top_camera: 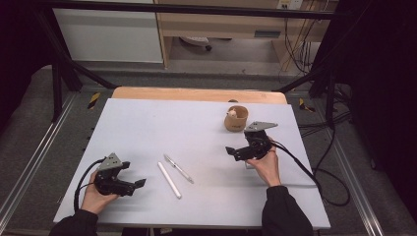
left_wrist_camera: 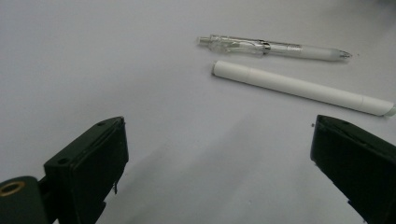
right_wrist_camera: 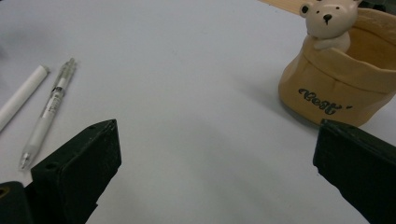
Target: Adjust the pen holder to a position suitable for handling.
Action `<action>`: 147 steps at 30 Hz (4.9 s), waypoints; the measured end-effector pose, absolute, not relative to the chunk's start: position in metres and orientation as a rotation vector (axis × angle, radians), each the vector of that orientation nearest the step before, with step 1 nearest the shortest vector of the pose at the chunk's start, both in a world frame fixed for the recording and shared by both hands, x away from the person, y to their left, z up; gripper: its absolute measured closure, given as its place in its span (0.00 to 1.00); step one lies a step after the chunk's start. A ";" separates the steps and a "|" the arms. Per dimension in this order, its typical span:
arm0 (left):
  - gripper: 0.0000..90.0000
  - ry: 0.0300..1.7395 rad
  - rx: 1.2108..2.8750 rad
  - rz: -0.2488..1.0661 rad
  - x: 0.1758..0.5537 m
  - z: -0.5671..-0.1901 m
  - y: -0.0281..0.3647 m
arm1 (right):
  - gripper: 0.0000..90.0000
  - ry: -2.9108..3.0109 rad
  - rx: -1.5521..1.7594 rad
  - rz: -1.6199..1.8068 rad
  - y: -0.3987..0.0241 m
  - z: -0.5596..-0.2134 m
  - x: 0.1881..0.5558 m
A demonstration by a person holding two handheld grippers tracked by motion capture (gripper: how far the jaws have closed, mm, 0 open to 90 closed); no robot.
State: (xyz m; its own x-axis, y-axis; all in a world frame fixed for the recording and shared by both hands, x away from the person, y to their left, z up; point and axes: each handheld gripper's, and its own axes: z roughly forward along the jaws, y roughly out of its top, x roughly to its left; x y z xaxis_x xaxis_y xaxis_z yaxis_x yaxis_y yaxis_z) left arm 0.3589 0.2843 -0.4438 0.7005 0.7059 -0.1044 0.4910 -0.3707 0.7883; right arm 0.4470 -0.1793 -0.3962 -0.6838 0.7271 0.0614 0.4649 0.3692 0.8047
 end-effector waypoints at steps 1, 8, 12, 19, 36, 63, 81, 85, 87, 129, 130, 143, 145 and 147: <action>0.05 0.915 2.046 0.316 0.359 -0.444 0.284 | 0.02 2.334 1.044 1.202 -0.177 -0.396 0.452; 0.05 0.914 2.045 0.315 0.359 -0.444 0.284 | 0.03 2.320 1.035 1.177 -0.172 -0.394 0.468; 0.05 0.914 2.050 0.316 0.359 -0.444 0.284 | 0.05 2.304 1.036 1.160 -0.171 -0.392 0.480; 0.05 0.913 2.052 0.313 0.360 -0.444 0.284 | 0.08 2.292 1.025 1.133 -0.169 -0.389 0.499; 0.05 0.912 2.054 0.312 0.360 -0.445 0.284 | 0.32 2.259 1.002 1.075 -0.168 -0.397 0.538; 0.06 0.911 2.047 0.312 0.359 -0.444 0.286 | 0.71 2.285 0.927 0.950 -0.165 -0.401 0.552; 0.06 0.927 2.043 0.317 0.360 -0.444 0.287 | 0.73 2.291 0.874 1.008 -0.147 -0.363 0.508; 0.06 0.932 2.039 0.322 0.361 -0.444 0.287 | 0.73 2.297 0.861 1.005 -0.136 -0.359 0.495; 0.06 0.927 2.036 0.323 0.360 -0.443 0.288 | 0.74 2.301 0.852 1.019 -0.129 -0.358 0.489; 0.06 0.920 2.041 0.326 0.359 -0.442 0.288 | 0.46 2.440 0.799 1.114 -0.045 -0.392 0.458; 0.06 0.921 2.041 0.325 0.359 -0.442 0.288 | 0.46 2.440 0.799 1.114 -0.045 -0.392 0.458; 0.06 0.919 2.051 0.326 0.360 -0.443 0.287 | 0.04 2.500 0.868 1.161 -0.060 -0.372 0.435; 0.06 0.919 2.049 0.327 0.360 -0.442 0.288 | 0.03 2.507 0.879 1.150 -0.060 -0.372 0.433; 0.06 0.921 2.040 0.324 0.360 -0.442 0.288 | 0.01 2.527 0.891 1.132 -0.060 -0.373 0.429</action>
